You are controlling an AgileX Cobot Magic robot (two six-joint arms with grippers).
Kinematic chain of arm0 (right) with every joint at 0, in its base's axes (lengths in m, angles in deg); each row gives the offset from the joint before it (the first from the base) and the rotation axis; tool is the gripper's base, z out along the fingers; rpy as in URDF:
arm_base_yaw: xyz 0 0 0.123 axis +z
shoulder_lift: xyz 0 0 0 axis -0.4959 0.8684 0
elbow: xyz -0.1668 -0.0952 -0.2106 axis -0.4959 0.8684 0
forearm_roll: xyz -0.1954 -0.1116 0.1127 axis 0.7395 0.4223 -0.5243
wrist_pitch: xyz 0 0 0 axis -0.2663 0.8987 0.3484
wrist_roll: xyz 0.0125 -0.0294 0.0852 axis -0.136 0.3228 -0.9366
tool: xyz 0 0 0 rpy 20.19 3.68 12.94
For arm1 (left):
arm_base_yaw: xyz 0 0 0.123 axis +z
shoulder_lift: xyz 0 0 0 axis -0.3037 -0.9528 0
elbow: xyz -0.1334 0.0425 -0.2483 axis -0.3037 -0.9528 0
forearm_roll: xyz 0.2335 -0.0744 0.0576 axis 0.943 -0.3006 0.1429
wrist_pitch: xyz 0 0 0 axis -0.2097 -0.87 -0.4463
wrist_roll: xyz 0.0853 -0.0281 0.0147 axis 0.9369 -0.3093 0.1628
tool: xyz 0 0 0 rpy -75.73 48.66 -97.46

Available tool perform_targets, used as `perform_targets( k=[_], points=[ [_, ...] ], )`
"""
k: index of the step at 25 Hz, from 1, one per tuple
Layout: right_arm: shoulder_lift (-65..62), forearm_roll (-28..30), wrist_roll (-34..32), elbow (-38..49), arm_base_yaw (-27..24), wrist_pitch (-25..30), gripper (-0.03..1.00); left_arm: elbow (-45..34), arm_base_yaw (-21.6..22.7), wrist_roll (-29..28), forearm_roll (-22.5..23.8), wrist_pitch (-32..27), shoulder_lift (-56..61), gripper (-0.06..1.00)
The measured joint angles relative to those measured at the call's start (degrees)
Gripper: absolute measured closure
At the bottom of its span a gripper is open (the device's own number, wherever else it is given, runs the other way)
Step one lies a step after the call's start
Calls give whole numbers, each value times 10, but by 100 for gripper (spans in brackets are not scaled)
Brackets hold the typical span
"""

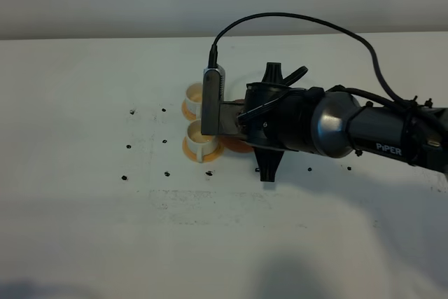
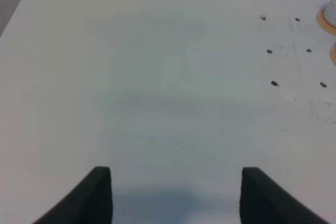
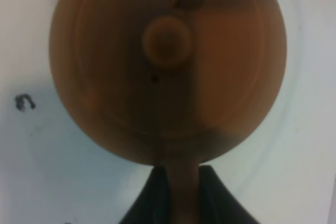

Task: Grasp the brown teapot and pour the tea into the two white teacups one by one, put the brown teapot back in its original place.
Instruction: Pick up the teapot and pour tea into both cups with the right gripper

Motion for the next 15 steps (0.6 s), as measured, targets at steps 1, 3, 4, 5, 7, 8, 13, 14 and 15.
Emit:
perform_targets(
  k=[1, 3, 4, 5, 7, 8, 13, 14, 15],
  points=[
    [1, 4, 0, 0, 1, 0, 84, 0, 0, 0, 0, 0, 0, 44],
    [1, 17, 0, 0, 4, 0, 84, 0, 0, 0, 0, 0, 0, 44],
    [1, 22, 0, 0, 4, 0, 84, 0, 0, 0, 0, 0, 0, 44],
    [1, 26, 0, 0, 4, -1, 84, 0, 0, 0, 0, 0, 0, 44],
    [1, 29, 1, 0, 4, -1, 84, 0, 0, 0, 0, 0, 0, 44],
    [1, 32, 1, 0, 4, -1, 84, 0, 0, 0, 0, 0, 0, 44],
    [1, 50, 1, 0, 4, 0, 84, 0, 0, 0, 0, 0, 0, 44],
    [1, 52, 1, 0, 4, 0, 84, 0, 0, 0, 0, 0, 0, 44],
    [1, 55, 1, 0, 4, 0, 84, 0, 0, 0, 0, 0, 0, 44]
  ],
)
